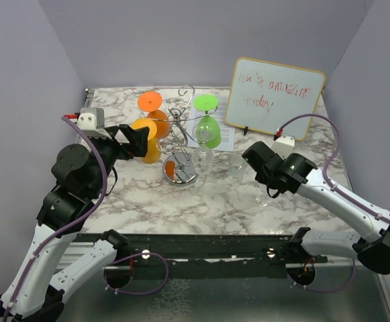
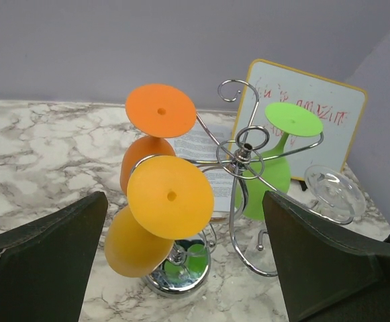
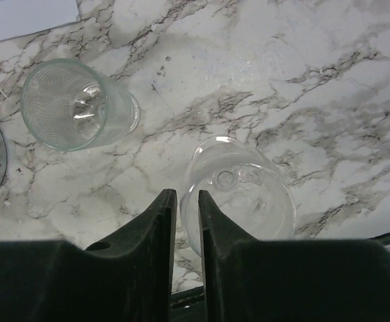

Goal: Place the wine glass upside down on the wine glass rack

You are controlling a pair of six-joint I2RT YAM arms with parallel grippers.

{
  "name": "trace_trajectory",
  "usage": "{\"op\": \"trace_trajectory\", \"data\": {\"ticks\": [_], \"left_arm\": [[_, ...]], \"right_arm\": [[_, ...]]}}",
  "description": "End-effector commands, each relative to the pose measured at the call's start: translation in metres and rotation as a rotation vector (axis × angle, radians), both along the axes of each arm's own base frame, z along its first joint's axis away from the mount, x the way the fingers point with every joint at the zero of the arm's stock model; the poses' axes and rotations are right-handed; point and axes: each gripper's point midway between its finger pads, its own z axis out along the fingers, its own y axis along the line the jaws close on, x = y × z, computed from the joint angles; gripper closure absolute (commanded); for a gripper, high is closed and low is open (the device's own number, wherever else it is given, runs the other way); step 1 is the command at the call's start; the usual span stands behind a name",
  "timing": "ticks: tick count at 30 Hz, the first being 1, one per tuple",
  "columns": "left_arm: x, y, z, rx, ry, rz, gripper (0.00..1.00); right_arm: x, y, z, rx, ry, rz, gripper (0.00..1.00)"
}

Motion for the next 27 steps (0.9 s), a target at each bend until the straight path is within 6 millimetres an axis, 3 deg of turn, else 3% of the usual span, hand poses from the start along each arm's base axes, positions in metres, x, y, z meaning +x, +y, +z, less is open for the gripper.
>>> {"op": "trace_trajectory", "data": {"ticks": [1, 6, 8, 10, 14, 21, 27], "left_arm": [[-0.002, -0.005, 0.018, -0.004, -0.056, -0.033, 0.01], [-0.008, -0.023, 0.03, -0.01, -0.102, -0.141, 0.01], [-0.014, -0.037, 0.033, -0.003, -0.122, -0.228, 0.01], [-0.022, -0.049, 0.039, -0.015, -0.144, -0.309, 0.01], [-0.036, -0.062, 0.059, -0.072, -0.175, -0.406, 0.01], [-0.048, -0.087, 0.082, -0.177, -0.149, -0.554, 0.01], [-0.037, -0.109, 0.098, -0.31, -0.088, -0.622, 0.01]], "right_arm": [[0.007, 0.009, -0.001, 0.034, -0.041, 0.014, 0.78], [0.013, 0.01, 0.001, 0.054, -0.097, 0.014, 0.85], [0.016, 0.008, 0.004, 0.066, -0.13, -0.002, 0.93], [0.02, 0.006, 0.012, 0.078, -0.171, -0.019, 0.99], [0.028, -0.005, 0.035, 0.062, -0.258, -0.067, 0.99], [0.039, -0.021, 0.09, 0.12, -0.47, -0.162, 0.99], [0.047, -0.026, 0.164, 0.269, -0.754, -0.146, 0.99]]}}
